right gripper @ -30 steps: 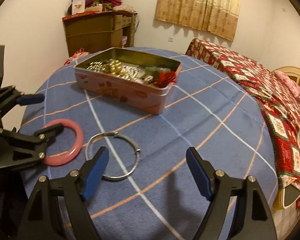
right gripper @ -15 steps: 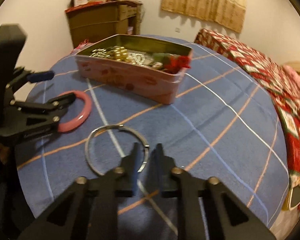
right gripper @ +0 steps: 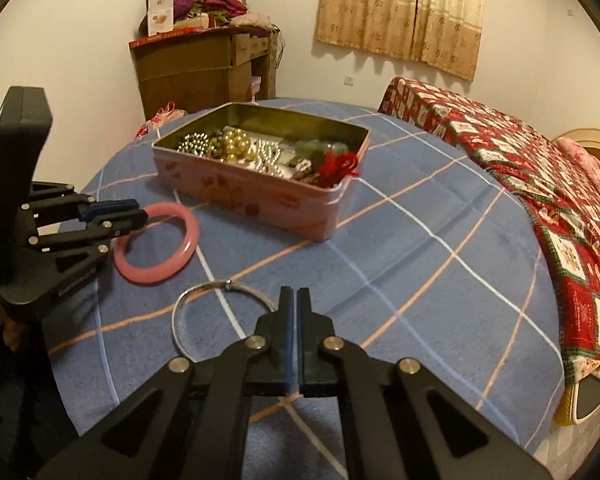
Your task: Organize jewelry
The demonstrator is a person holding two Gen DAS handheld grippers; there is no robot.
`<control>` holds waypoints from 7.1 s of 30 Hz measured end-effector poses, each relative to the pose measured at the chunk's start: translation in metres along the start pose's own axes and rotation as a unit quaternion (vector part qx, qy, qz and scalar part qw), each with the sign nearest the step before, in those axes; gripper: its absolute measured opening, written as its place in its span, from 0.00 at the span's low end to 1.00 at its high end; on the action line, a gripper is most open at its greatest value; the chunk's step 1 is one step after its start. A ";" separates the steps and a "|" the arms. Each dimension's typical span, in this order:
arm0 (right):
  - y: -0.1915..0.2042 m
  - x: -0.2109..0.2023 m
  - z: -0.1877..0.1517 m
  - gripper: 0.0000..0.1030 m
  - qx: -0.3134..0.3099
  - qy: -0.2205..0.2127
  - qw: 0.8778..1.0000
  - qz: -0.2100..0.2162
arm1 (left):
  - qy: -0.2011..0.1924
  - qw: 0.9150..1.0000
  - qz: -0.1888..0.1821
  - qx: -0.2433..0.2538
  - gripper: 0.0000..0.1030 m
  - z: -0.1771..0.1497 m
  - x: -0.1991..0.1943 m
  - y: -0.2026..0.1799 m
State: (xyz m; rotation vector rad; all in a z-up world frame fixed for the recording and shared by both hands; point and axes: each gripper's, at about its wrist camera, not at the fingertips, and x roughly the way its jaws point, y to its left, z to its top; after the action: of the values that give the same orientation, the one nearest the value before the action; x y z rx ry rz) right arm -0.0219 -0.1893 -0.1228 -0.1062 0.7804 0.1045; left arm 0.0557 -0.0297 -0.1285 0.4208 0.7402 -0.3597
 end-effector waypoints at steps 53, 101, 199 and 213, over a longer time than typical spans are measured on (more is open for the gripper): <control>0.008 -0.005 0.011 0.67 -0.005 -0.028 1.000 0.000 | -0.045 0.999 0.007 -0.021 0.09 0.013 -0.042 0.021; -0.022 0.037 0.113 0.67 -0.027 -0.066 0.995 -0.064 | -0.076 0.995 0.053 -0.048 0.09 0.114 0.012 0.058; -0.023 -0.012 0.095 0.90 -0.008 -0.118 0.990 -0.078 | -0.107 0.987 0.078 -0.089 0.79 0.084 -0.042 0.068; -0.023 -0.013 0.094 0.90 -0.009 -0.117 0.990 -0.079 | -0.105 0.988 0.078 -0.086 0.79 0.083 -0.043 0.070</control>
State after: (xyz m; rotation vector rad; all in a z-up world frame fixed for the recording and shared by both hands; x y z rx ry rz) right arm 0.0373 -0.2003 -0.0456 -0.1682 0.5343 -0.0261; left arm 0.1056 -0.0027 -0.0261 0.2707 0.5247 -0.1866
